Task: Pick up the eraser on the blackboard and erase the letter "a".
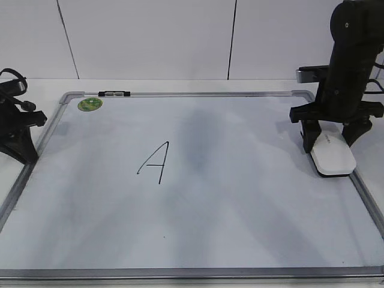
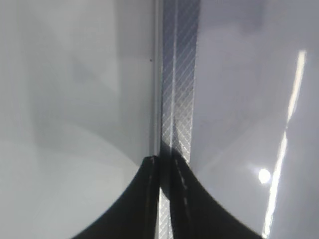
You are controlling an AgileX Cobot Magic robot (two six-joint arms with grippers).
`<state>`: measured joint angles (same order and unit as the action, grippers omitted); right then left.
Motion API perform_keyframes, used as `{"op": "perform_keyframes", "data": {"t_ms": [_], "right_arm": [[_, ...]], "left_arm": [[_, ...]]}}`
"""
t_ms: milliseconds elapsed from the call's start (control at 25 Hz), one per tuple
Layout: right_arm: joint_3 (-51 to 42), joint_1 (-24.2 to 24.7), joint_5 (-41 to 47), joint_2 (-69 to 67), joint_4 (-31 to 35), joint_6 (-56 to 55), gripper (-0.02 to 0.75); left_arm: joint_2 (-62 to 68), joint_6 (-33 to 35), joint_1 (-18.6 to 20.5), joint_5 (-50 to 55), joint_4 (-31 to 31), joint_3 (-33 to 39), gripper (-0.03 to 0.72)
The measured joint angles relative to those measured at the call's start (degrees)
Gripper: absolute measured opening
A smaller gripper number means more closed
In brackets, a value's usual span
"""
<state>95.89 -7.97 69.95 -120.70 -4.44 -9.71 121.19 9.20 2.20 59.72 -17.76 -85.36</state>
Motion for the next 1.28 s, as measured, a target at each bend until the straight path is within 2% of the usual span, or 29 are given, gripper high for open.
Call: {"op": "perform_keyframes", "data": {"t_ms": [920, 1040, 1160, 1280], "right_arm": [[0.00, 0.00, -0.05, -0.93, 0.33, 0.04, 0.540], [0.00, 0.00, -0.05, -0.93, 0.44, 0.29, 0.571], [0.00, 0.00, -0.05, -0.93, 0.44, 0.44, 0.633], [0.00, 0.00, -0.05, -0.93, 0.34, 0.48, 0.655]], "left_arm": [[0.00, 0.00, 0.00, 0.00, -0.26, 0.00, 0.014], [0.00, 0.00, 0.00, 0.00, -0.28, 0.00, 0.014], [0.00, 0.00, 0.00, 0.00, -0.38, 0.00, 0.014], [0.00, 0.00, 0.00, 0.00, -0.41, 0.00, 0.015]]}}
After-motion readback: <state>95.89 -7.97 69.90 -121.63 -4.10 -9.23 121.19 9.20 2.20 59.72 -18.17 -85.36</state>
